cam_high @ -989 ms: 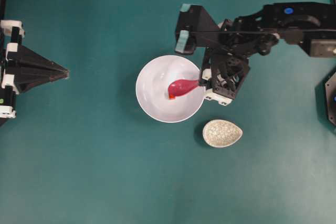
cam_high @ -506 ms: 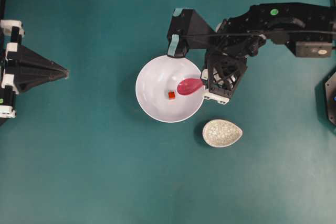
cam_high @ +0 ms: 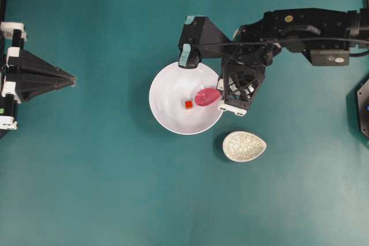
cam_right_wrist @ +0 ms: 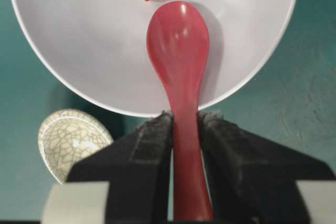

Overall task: Grip the spoon and scoop the red block from the bowl with right arm.
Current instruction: 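Lower the spoon bowl into the white bowl beside the red cube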

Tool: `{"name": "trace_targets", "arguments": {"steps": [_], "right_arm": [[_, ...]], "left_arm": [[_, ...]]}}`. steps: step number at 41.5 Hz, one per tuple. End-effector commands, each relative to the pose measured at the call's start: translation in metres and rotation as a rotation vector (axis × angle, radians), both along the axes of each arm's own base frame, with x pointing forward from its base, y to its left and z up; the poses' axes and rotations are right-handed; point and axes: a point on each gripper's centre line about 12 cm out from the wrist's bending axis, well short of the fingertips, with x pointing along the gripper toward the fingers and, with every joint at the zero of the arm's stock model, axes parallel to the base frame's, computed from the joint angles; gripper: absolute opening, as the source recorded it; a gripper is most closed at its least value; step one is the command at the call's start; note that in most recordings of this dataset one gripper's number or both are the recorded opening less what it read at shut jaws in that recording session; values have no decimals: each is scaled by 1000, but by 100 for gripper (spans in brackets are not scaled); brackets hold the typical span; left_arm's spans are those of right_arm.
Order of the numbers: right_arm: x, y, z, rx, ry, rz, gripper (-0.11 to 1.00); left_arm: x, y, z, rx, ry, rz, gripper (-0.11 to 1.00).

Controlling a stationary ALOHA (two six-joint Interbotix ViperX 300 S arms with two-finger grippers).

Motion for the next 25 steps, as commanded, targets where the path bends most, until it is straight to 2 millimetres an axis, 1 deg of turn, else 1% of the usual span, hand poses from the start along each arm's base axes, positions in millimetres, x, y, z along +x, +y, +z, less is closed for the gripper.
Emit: {"name": "trace_targets", "arguments": {"steps": [1, 14, 25], "right_arm": [[7, 2, 12, -11, -50, 7, 25], [11, 9, 6, -11, -48, 26, 25], [24, 9, 8, -21, -97, 25, 25]], "left_arm": [[3, 0, 13, 3, -31, -2, 0], [3, 0, 13, 4, -31, -1, 0], [3, 0, 13, 9, -31, -3, 0]]}}
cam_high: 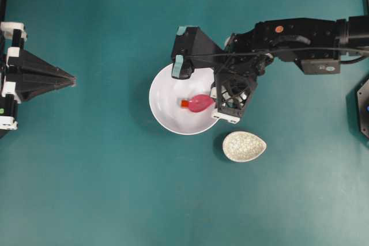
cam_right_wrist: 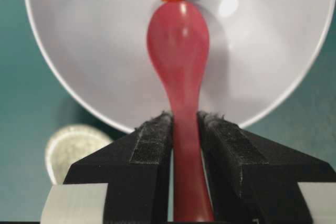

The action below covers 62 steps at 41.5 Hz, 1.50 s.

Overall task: Grip the spoon and scoop the red block from the bowl with right arm.
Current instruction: 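Lower the spoon bowl into the white bowl beside the red cube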

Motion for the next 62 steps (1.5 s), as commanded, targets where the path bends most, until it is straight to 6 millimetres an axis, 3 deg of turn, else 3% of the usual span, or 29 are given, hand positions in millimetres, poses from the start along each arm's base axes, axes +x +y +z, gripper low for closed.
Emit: {"name": "trace_targets", "arguments": {"steps": [1, 22, 51, 62], "right_arm": [[11, -1, 15, -12, -69, -2, 25], [33, -5, 22, -31, -175, -19, 25], [41, -7, 26, -39, -245, -44, 25], [34, -5, 25, -33, -234, -46, 25]], "left_arm": [[3, 0, 12, 3, -29, -2, 0], [3, 0, 12, 1, -31, -2, 0], [3, 0, 12, 3, -29, -2, 0], [3, 0, 12, 0, -29, -2, 0]]}}
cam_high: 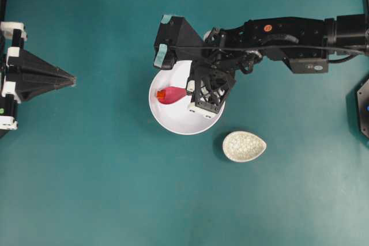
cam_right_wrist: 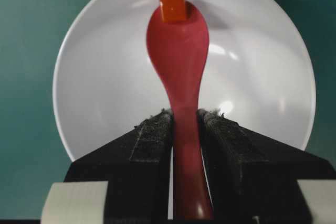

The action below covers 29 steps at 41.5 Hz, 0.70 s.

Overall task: Grip the spoon and scoop the red block from the bowl with right arm.
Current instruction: 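Lower the spoon bowl into the white bowl beside the red cube, then drag the spoon under the red cube, scooping it up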

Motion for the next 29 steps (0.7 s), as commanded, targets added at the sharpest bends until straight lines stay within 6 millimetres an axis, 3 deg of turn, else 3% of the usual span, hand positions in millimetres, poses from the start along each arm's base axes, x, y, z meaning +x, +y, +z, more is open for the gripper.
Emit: {"name": "trace_targets", "arguments": {"steps": [1, 16, 29], "right_arm": [[-1, 1, 15, -4, -43, 0, 25], [-13, 10, 11, -7, -57, 9, 25], [-29, 16, 10, -24, -180, -16, 25]], "left_arm": [[3, 0, 12, 1, -29, -2, 0], [3, 0, 12, -3, -29, -1, 0], [3, 0, 12, -3, -29, -1, 0]]}}
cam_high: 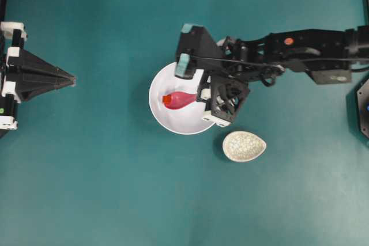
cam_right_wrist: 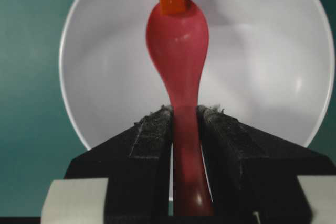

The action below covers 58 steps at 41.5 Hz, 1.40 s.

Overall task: Grip the spoon and scoop the red block from the bowl with right arm.
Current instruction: 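Drag the spoon under the red cube, scooping it up, then raise the spoon holding the red cube above the bowl with the right gripper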

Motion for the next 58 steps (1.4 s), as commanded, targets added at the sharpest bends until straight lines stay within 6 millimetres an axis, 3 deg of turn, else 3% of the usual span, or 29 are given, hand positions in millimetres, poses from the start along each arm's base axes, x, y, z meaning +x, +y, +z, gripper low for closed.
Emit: {"name": "trace_targets", "arguments": {"steps": [1, 31, 44, 58], "right_arm": [[-5, 2, 18, -12, -95, -7, 25], [-62, 13, 12, -58, -413, -49, 25], [-61, 13, 18, -54, -437, -58, 25], [-60, 13, 45, -55, -502, -54, 25]], "left_arm": [[3, 0, 13, 0, -31, 0, 0], [3, 0, 13, 0, -31, -2, 0], [3, 0, 13, -2, -32, 0, 0], [3, 0, 13, -2, -32, -1, 0]]}}
